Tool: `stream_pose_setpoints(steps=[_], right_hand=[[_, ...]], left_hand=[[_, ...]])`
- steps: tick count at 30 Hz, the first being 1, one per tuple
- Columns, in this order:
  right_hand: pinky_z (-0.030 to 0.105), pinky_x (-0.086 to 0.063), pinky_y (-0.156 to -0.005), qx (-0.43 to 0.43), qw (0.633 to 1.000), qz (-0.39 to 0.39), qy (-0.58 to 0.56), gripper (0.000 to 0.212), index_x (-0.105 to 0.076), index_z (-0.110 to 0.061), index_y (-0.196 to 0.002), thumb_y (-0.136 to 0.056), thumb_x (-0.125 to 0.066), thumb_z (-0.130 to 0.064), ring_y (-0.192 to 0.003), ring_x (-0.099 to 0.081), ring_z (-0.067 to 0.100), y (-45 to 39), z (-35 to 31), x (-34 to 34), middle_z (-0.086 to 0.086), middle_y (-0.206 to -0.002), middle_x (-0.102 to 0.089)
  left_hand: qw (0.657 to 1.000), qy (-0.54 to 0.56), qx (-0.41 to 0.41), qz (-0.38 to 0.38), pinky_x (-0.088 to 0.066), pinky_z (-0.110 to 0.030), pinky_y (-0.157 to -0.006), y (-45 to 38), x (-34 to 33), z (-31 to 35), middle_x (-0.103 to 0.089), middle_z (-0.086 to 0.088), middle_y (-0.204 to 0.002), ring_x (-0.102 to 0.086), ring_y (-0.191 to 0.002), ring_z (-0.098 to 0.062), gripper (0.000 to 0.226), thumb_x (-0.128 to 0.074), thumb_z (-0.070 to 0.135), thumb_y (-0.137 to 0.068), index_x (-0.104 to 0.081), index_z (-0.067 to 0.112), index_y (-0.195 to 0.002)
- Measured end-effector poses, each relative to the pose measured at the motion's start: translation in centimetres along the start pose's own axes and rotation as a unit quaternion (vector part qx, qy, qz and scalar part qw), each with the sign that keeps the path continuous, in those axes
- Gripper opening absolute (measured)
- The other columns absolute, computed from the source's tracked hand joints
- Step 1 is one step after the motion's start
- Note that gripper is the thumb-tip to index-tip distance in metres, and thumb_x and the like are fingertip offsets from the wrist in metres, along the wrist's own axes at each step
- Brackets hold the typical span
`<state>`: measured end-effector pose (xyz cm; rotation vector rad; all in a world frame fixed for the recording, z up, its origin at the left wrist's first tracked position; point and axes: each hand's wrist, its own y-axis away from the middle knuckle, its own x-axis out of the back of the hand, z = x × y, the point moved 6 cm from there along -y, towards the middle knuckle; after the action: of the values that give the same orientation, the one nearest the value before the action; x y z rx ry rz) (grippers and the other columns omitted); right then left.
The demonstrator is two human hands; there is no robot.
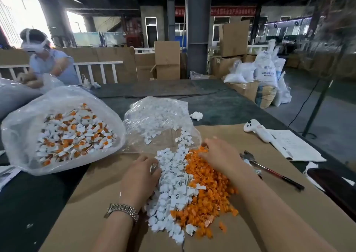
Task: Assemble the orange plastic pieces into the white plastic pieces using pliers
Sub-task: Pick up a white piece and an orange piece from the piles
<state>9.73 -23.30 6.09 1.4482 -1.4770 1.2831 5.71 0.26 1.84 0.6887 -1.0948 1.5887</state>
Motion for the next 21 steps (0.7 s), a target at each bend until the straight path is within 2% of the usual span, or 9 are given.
stream_pose_setpoints(steps=[2, 4, 8, 10, 12, 14, 17, 19, 21], right_hand=[[0.039, -0.057, -0.087, -0.014, 1.000, -0.024, -0.006, 0.033, -0.064, -0.022, -0.117, -0.093, -0.066, -0.043, -0.098, -0.062, 0.016, -0.2, 0.1, -0.7, 0.000, -0.114, -0.061], [0.039, -0.058, -0.086, -0.017, 0.999, -0.040, 0.011, 0.030, -0.066, -0.021, -0.115, -0.092, -0.068, -0.040, -0.098, -0.062, 0.017, 0.0, -0.1, -1.3, 0.001, -0.114, -0.061], [0.038, -0.060, -0.081, -0.012, 1.000, -0.005, 0.000, 0.007, -0.071, -0.018, -0.099, -0.095, -0.067, -0.022, -0.090, -0.065, 0.017, -0.2, -0.3, -1.6, 0.001, -0.106, -0.065], [0.038, -0.060, -0.080, -0.022, 1.000, 0.005, -0.006, 0.008, -0.070, -0.019, -0.094, -0.097, -0.063, -0.017, -0.086, -0.065, 0.016, -0.2, -0.1, -1.7, 0.001, -0.100, -0.066], [0.037, -0.059, -0.081, -0.016, 1.000, 0.006, -0.006, 0.006, -0.069, -0.019, -0.095, -0.097, -0.064, -0.022, -0.088, -0.064, 0.015, -0.1, 0.0, -1.9, -0.001, -0.099, -0.065], [0.038, -0.057, -0.083, -0.011, 1.000, 0.002, 0.005, 0.012, -0.067, -0.020, -0.101, -0.095, -0.066, -0.031, -0.093, -0.063, 0.016, 0.0, 0.1, -2.0, -0.002, -0.102, -0.063], [0.038, -0.058, -0.081, -0.010, 1.000, 0.011, 0.023, 0.010, -0.065, -0.021, -0.104, -0.098, -0.060, -0.027, -0.094, -0.062, 0.018, 0.0, 0.2, -2.1, 0.000, -0.105, -0.063], [0.037, -0.058, -0.078, -0.005, 0.999, 0.028, 0.026, 0.010, -0.064, -0.022, -0.101, -0.099, -0.055, -0.024, -0.090, -0.061, 0.017, 0.0, -0.1, -2.3, -0.001, -0.105, -0.062], [0.033, -0.055, -0.078, 0.005, 0.998, 0.053, 0.027, 0.011, -0.063, -0.024, -0.102, -0.100, -0.056, -0.032, -0.088, -0.057, 0.014, 0.0, -0.2, -2.4, -0.002, -0.106, -0.059]], left_hand=[[0.999, -0.036, 0.000, -0.028, -0.042, -0.021, -0.063, -0.6, -0.2, 0.4, -0.060, 0.014, -0.118, -0.058, -0.096, -0.008, 0.027, -0.060, 0.044, -0.100, -0.069, 0.036, -0.123], [0.997, -0.058, 0.014, -0.048, -0.037, -0.019, -0.057, -1.1, -0.3, 0.7, -0.063, 0.013, -0.117, -0.054, -0.090, -0.006, 0.023, -0.060, 0.044, -0.100, -0.071, 0.036, -0.119], [0.996, -0.055, 0.035, -0.063, -0.035, -0.016, -0.054, -2.0, -0.3, 1.2, -0.072, 0.009, -0.113, -0.054, -0.079, -0.005, 0.015, -0.068, 0.030, -0.098, -0.076, 0.031, -0.111], [0.996, -0.055, 0.031, -0.070, -0.038, -0.015, -0.058, -2.3, -0.3, 1.3, -0.074, 0.006, -0.110, -0.054, -0.077, -0.005, 0.017, -0.068, 0.022, -0.097, -0.078, 0.029, -0.109], [0.995, -0.062, 0.020, -0.080, -0.044, -0.018, -0.066, -2.2, -0.4, 1.5, -0.075, 0.005, -0.109, -0.056, -0.078, -0.007, 0.017, -0.067, 0.022, -0.098, -0.078, 0.028, -0.110], [0.994, -0.075, 0.012, -0.079, -0.047, -0.021, -0.070, -1.9, -0.2, 1.6, -0.074, 0.004, -0.110, -0.056, -0.081, -0.009, 0.016, -0.066, 0.027, -0.100, -0.076, 0.026, -0.112], [0.993, -0.088, 0.011, -0.074, -0.054, -0.025, -0.075, -1.6, 0.1, 1.7, -0.074, 0.003, -0.110, -0.060, -0.085, -0.012, 0.017, -0.064, 0.024, -0.100, -0.076, 0.027, -0.112], [0.994, -0.088, 0.011, -0.070, -0.055, -0.024, -0.075, -1.6, 0.1, 1.9, -0.074, 0.005, -0.111, -0.062, -0.087, -0.011, 0.018, -0.064, 0.024, -0.100, -0.076, 0.029, -0.112], [0.994, -0.083, 0.012, -0.069, -0.053, -0.022, -0.072, -1.8, 0.2, 2.0, -0.074, 0.006, -0.110, -0.064, -0.086, -0.010, 0.018, -0.065, 0.024, -0.099, -0.077, 0.029, -0.111]])
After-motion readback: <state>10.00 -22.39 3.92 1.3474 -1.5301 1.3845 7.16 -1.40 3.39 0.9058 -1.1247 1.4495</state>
